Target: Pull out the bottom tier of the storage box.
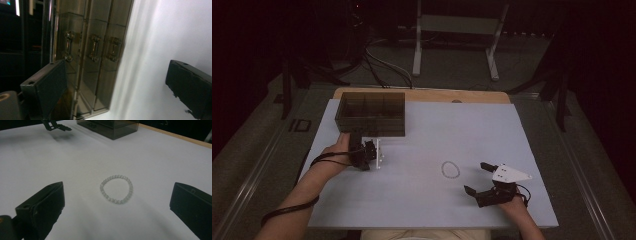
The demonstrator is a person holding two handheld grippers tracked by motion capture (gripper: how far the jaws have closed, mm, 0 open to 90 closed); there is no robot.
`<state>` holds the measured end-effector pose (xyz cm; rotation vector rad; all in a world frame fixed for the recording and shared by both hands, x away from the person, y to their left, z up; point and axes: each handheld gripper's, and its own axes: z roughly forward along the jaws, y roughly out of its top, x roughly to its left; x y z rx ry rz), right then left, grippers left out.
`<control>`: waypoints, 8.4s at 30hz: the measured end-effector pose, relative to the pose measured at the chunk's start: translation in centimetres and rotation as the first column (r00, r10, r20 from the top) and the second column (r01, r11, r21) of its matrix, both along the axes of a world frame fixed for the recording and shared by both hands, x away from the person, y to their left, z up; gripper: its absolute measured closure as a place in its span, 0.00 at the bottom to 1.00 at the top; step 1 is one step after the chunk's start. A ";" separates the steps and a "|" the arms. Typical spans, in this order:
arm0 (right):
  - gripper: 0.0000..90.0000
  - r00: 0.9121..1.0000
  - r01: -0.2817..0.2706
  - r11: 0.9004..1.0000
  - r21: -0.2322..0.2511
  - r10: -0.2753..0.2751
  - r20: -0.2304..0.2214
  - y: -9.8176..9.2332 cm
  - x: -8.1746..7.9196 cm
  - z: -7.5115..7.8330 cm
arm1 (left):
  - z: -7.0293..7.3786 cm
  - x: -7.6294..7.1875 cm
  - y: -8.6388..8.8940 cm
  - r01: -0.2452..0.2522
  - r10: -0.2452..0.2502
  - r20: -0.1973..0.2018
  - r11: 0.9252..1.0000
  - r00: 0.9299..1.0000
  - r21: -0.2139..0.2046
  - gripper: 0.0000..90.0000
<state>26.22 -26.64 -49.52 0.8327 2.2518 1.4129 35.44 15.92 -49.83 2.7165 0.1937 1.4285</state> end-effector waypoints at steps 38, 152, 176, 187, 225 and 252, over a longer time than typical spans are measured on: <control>0.00 1.000 -0.001 1.000 0.001 0.001 0.009 -0.1 -0.1 0.1 | -5.4 2.8 -1.2 -0.061 0.020 0.157 0.964 0.987 0.259 0.73; 0.00 1.000 -0.007 1.000 -0.005 0.007 -0.016 0.1 0.2 -0.1 | -0.2 1.4 3.2 -0.051 0.039 -0.174 0.997 0.984 -0.063 0.22; 0.00 1.000 0.005 1.000 0.010 -0.005 -0.022 -0.1 0.2 -0.1 | 3.8 4.1 7.1 -0.018 -0.027 -0.359 0.992 0.933 -0.121 0.06; 0.00 1.000 0.004 1.000 0.008 -0.003 -0.023 -0.2 0.3 -0.2 | 5.1 6.1 8.1 0.038 -0.147 -0.476 0.972 0.867 -0.232 0.07; 0.00 1.000 0.006 1.000 0.018 -0.006 -0.023 -0.4 0.2 -0.1 | 2.5 9.9 5.9 0.123 -0.166 -0.630 0.986 0.759 -0.112 0.88; 0.00 1.000 0.008 1.000 0.019 -0.008 -0.024 -0.4 0.2 -0.1 | 2.8 9.7 5.4 0.118 -0.172 -0.701 0.985 0.692 -0.125 0.98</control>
